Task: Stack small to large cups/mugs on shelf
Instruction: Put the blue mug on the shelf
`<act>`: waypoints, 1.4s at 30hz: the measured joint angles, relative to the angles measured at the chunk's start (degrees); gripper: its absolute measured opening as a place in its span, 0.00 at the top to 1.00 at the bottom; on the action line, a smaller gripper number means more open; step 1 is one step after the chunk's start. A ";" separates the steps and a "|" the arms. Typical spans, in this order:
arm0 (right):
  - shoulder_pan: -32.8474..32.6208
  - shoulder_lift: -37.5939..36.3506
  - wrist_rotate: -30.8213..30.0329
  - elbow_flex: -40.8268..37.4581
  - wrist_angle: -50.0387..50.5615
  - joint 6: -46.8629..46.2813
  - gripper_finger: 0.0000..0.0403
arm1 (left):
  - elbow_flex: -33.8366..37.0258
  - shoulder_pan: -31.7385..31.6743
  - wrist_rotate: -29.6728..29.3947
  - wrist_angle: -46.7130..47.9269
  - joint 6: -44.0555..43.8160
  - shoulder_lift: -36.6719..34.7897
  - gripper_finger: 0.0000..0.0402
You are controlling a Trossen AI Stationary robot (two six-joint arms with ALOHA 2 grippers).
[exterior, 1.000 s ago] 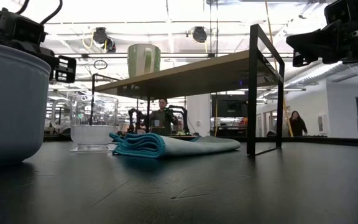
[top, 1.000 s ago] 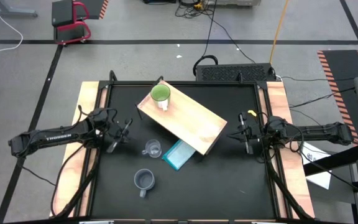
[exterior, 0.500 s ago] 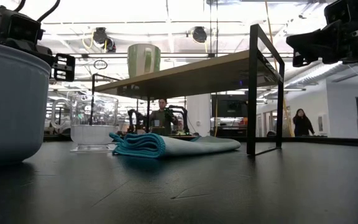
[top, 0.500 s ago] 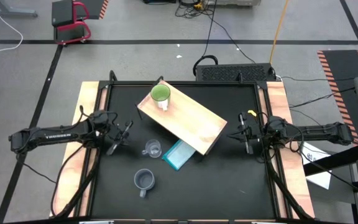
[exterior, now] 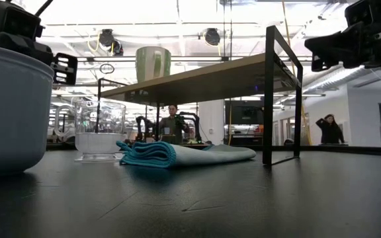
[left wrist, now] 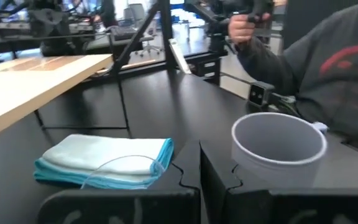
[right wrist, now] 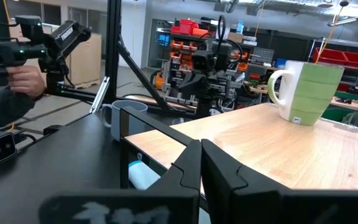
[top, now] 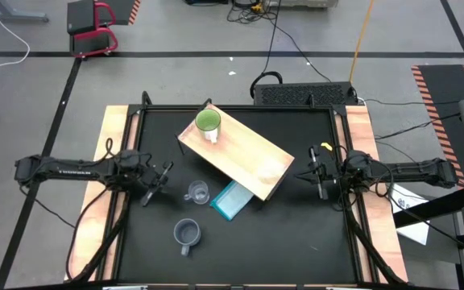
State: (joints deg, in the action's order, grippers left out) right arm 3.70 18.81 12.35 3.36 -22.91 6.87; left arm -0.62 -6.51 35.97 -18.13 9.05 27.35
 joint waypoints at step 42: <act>0.00 0.01 0.01 0.00 2.18 -0.02 1.00 | -25.35 31.23 -36.03 22.48 -8.11 18.91 1.00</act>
State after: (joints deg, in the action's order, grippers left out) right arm 3.70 18.81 12.36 3.36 -20.73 6.85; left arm -25.97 24.72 -0.06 4.35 0.93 46.26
